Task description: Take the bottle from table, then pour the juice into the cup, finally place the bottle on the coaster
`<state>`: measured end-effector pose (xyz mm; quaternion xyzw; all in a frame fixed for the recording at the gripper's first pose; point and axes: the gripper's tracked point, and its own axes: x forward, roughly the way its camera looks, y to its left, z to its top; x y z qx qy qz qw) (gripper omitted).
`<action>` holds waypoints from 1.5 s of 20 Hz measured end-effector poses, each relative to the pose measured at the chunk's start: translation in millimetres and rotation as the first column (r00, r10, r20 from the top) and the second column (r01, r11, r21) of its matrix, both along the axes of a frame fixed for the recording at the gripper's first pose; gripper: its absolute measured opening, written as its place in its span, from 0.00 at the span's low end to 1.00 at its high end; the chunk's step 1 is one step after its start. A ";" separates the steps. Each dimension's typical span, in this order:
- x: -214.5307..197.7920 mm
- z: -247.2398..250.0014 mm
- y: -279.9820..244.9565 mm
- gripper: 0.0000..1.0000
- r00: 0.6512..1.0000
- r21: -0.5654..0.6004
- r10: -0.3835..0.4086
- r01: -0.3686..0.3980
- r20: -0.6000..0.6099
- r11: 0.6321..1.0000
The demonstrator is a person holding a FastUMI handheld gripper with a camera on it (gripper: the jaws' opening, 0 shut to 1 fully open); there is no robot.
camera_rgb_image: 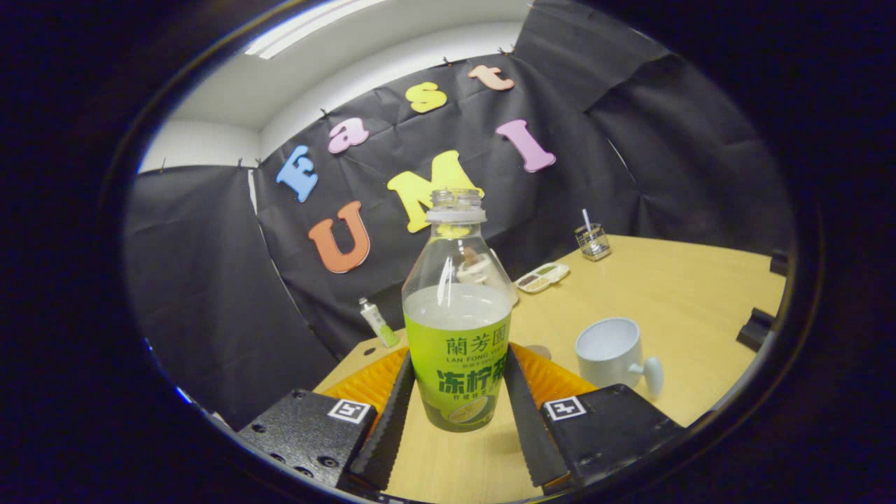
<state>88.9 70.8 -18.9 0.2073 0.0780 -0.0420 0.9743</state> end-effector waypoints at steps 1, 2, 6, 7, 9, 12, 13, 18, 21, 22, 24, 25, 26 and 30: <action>1.2 8.7 -7.3 0.76 1.000 -0.038 -0.010 0.010 0.008 0.999; 5.2 14.6 -12.0 0.75 1.000 -0.068 -0.022 0.023 0.015 0.997; 39.1 35.3 -23.0 0.76 0.999 -0.123 -0.045 0.046 0.011 0.991; 47.7 40.1 -25.4 0.76 0.999 -0.134 -0.050 0.052 0.015 0.990; 64.9 44.7 -29.6 0.76 0.998 -0.162 -0.056 0.058 0.016 0.985; 93.9 42.8 -38.3 0.76 0.997 -0.231 -0.079 0.073 -0.016 0.970; 104.5 40.8 -40.3 0.76 0.996 -0.248 -0.090 0.080 -0.026 0.965; 144.2 5.6 -40.7 0.76 0.991 -0.329 -0.080 0.039 -0.110 0.943; 161.0 -23.8 -40.9 0.77 0.983 -0.348 -0.074 0.010 -0.170 0.937; 165.7 -32.4 -41.5 0.77 0.980 -0.358 -0.079 0.008 -0.184 0.934; 172.6 -48.8 -44.4 0.76 0.973 -0.378 -0.088 0.001 -0.213 0.926; 175.3 -55.5 -44.6 0.76 0.971 -0.383 -0.087 -0.005 -0.223 0.924; 177.5 -59.8 -46.7 0.76 0.969 -0.385 -0.087 -0.009 -0.231 0.923; 185.7 -70.1 -51.6 0.77 0.963 -0.387 -0.096 -0.010 -0.253 0.922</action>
